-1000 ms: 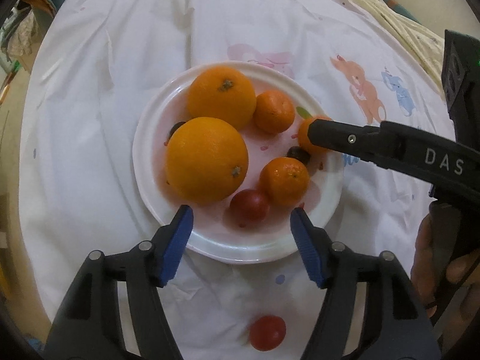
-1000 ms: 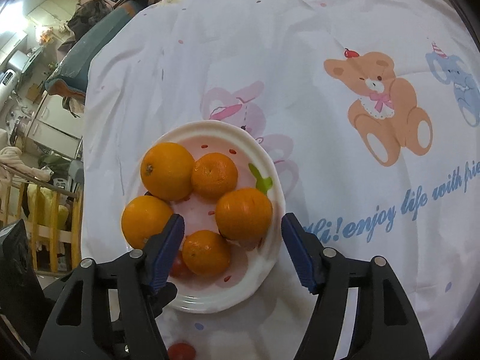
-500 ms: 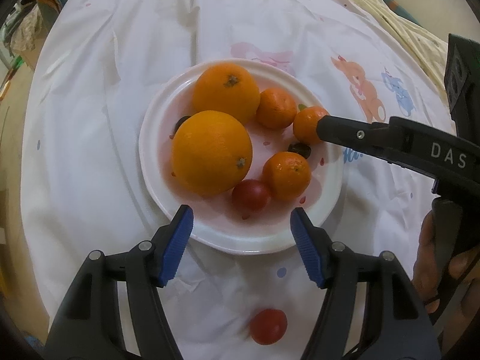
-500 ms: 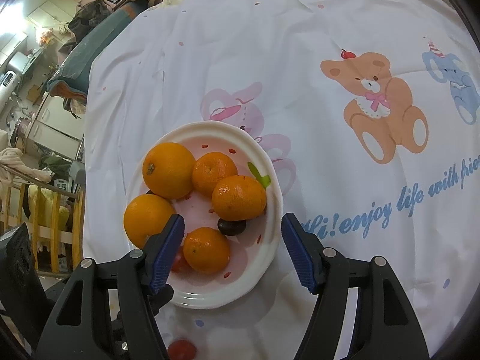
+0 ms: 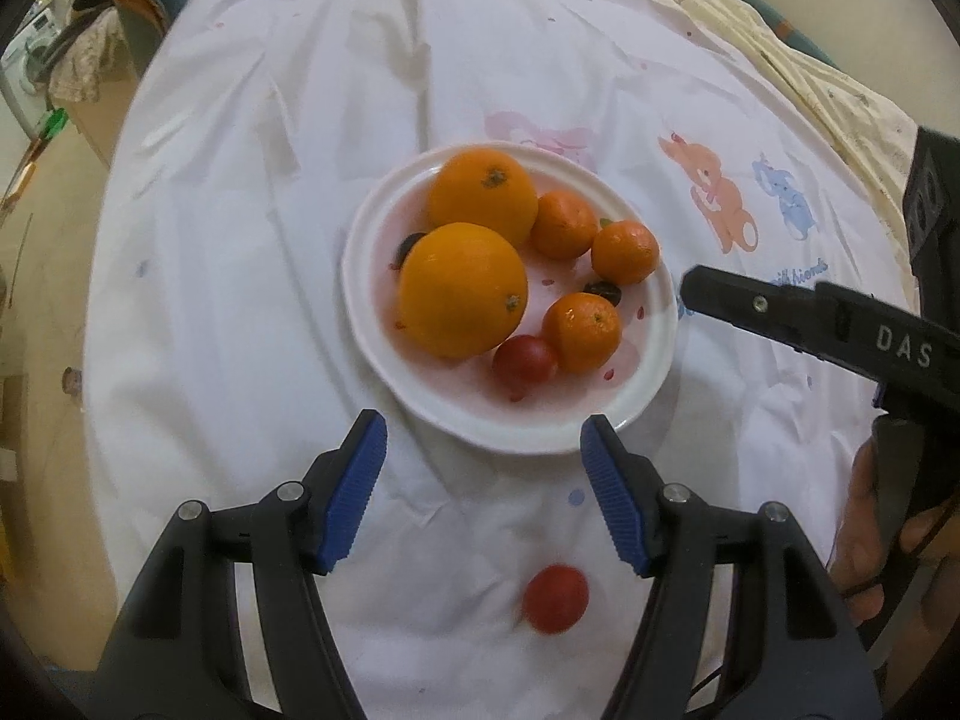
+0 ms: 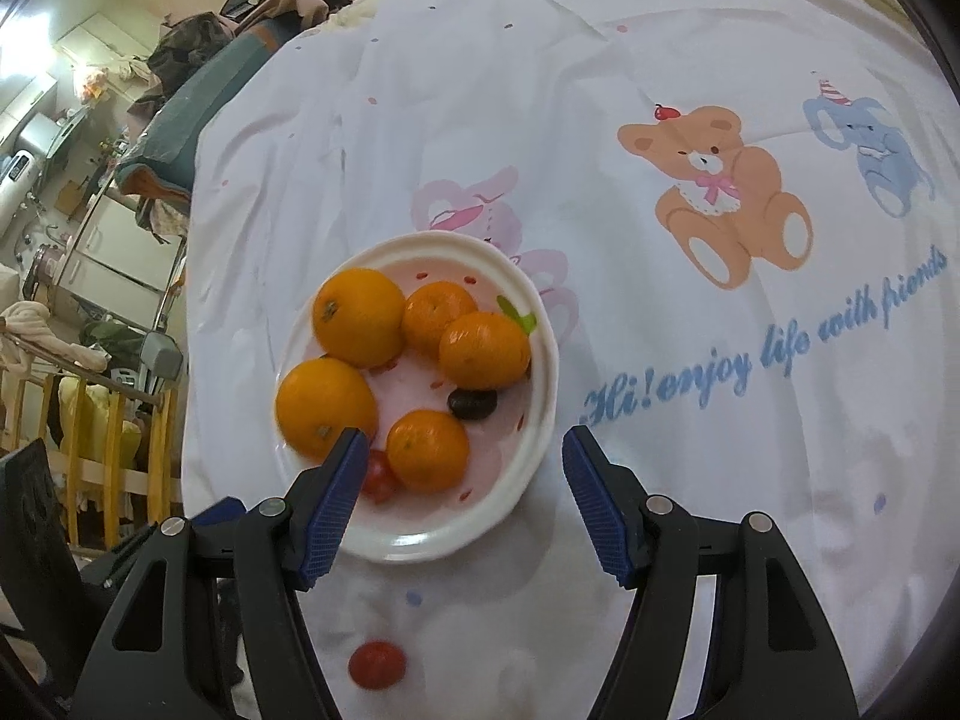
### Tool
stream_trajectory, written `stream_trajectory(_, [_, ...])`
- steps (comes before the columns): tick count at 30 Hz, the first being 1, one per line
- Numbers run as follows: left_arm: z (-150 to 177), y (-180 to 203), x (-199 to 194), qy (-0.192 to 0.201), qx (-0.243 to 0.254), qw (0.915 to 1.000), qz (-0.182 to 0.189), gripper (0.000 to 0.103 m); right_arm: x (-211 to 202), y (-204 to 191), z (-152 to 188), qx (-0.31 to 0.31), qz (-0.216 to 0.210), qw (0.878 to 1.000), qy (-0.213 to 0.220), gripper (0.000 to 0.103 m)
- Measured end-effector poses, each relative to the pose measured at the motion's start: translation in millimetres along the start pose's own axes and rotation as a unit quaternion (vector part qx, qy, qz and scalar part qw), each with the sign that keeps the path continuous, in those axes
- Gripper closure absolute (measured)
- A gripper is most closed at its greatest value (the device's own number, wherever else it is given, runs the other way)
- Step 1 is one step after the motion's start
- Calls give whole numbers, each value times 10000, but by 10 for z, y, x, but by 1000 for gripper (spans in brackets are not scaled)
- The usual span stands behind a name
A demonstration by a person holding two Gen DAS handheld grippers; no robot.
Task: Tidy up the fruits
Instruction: 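Grasp another red cherry tomato with the right tool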
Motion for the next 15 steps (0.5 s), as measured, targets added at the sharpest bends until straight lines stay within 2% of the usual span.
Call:
stream_trajectory(10, [344,-87,-322,83,-96,9997,185,39,-227,-25,448,57,15,9999,-96,33])
stream_trajectory(15, [523,-130,-428,86,-120,9998,143,39,-276,-59,660,205,-75,9996,-203,33])
Point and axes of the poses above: each gripper's, at about its wrist camera, not at the fingertips, and x roughly the way its jaws point, y to its right, z to its underside, the point moved 6 cm from there along x, roughly the way its jaws point, and after that the axes turned 4 degrees about y, right-handed, at the moved point
